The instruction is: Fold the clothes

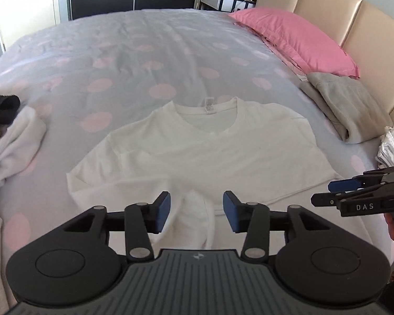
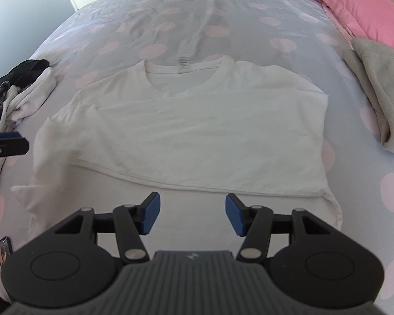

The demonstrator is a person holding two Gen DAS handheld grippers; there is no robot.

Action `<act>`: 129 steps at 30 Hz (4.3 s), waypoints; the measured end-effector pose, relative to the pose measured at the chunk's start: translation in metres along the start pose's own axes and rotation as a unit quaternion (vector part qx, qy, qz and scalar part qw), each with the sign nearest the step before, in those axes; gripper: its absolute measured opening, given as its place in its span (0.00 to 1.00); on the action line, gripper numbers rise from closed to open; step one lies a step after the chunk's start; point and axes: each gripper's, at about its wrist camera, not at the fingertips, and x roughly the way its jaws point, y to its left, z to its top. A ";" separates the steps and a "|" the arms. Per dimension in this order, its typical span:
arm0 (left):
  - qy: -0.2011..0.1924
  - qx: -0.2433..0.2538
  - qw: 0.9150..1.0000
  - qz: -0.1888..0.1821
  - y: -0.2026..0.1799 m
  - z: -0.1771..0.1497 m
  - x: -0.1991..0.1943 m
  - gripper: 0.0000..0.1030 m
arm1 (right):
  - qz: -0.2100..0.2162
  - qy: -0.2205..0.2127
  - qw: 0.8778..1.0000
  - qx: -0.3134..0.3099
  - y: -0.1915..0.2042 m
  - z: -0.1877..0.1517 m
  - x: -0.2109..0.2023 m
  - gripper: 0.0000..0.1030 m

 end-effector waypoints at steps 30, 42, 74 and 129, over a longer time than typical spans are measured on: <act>0.127 -0.006 0.992 -0.009 0.026 -0.044 0.022 0.02 | 0.051 0.017 0.990 -0.134 0.091 -0.016 0.007 0.57; 0.089 -0.043 0.991 -0.088 -0.013 -0.019 0.023 0.02 | 0.155 -0.003 0.976 -0.150 0.129 -0.029 -0.019 0.59; 0.014 -0.020 0.998 -0.055 -0.005 -0.004 -0.004 0.18 | 0.059 -0.041 0.997 -0.019 0.065 -0.005 -0.015 0.02; 0.125 0.035 0.989 0.077 0.084 -0.055 0.068 0.35 | -0.166 -0.029 0.955 0.245 -0.121 0.044 0.051 0.33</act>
